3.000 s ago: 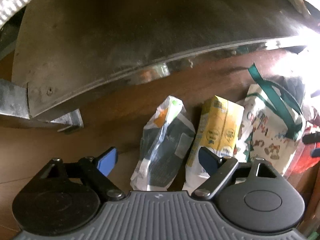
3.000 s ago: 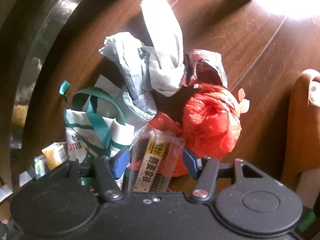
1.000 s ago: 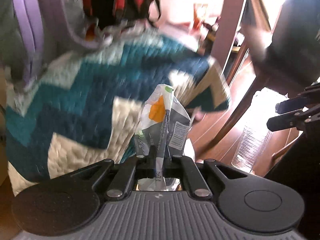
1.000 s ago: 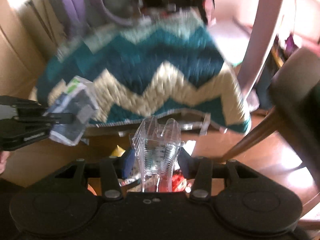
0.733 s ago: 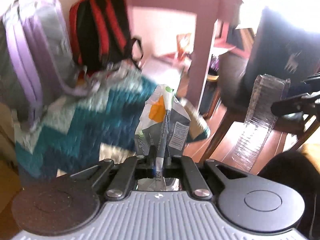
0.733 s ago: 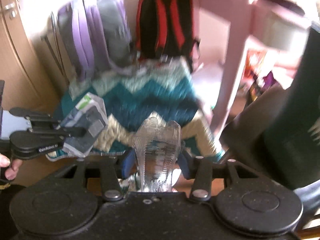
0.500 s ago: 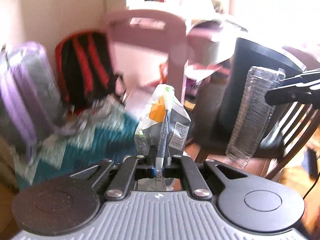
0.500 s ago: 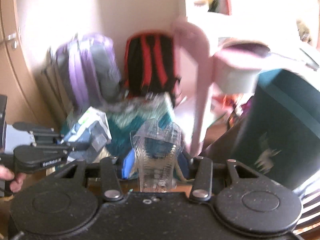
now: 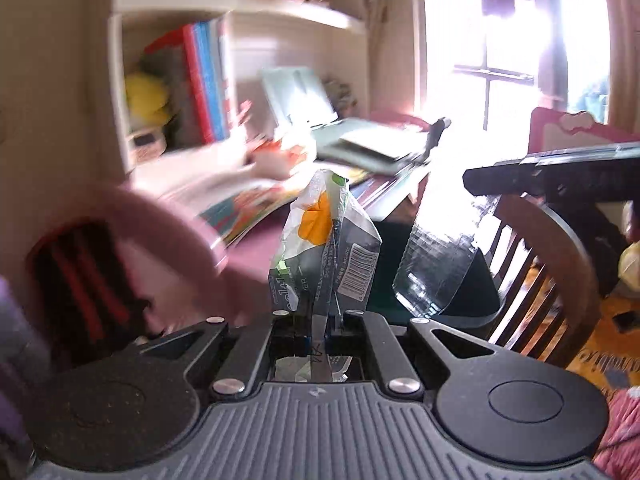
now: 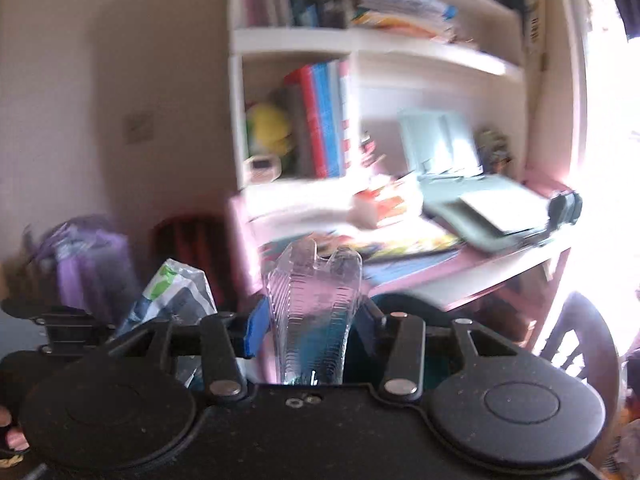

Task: Collect trash
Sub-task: 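Carry the white packet and clear cup with both tools over the grey bin, then open both tools to drop the packet and cup into the bin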

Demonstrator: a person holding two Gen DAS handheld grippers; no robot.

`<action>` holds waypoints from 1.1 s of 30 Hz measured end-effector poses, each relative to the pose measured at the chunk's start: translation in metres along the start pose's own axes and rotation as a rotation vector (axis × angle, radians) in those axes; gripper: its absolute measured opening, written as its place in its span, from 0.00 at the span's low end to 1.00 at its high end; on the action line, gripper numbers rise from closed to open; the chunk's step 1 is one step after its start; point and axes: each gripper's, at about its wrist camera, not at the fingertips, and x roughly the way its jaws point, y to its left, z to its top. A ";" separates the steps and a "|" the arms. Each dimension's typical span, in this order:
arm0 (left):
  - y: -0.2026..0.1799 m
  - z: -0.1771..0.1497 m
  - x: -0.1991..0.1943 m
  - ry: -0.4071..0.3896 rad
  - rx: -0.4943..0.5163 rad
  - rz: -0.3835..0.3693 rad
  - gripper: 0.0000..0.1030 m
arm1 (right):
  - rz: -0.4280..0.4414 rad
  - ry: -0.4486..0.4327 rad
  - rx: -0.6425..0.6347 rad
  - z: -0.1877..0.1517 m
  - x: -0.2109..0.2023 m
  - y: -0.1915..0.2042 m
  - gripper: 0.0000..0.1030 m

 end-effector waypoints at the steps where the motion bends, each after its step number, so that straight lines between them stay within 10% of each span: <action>1: -0.007 0.008 0.005 -0.004 0.013 -0.005 0.05 | -0.021 -0.006 0.009 0.002 0.002 -0.009 0.44; 15: -0.081 0.021 0.138 0.128 0.082 -0.037 0.05 | -0.111 0.139 0.090 -0.046 0.063 -0.086 0.44; 33: -0.075 -0.002 0.181 0.270 0.046 -0.049 0.09 | -0.097 0.264 0.025 -0.077 0.087 -0.088 0.52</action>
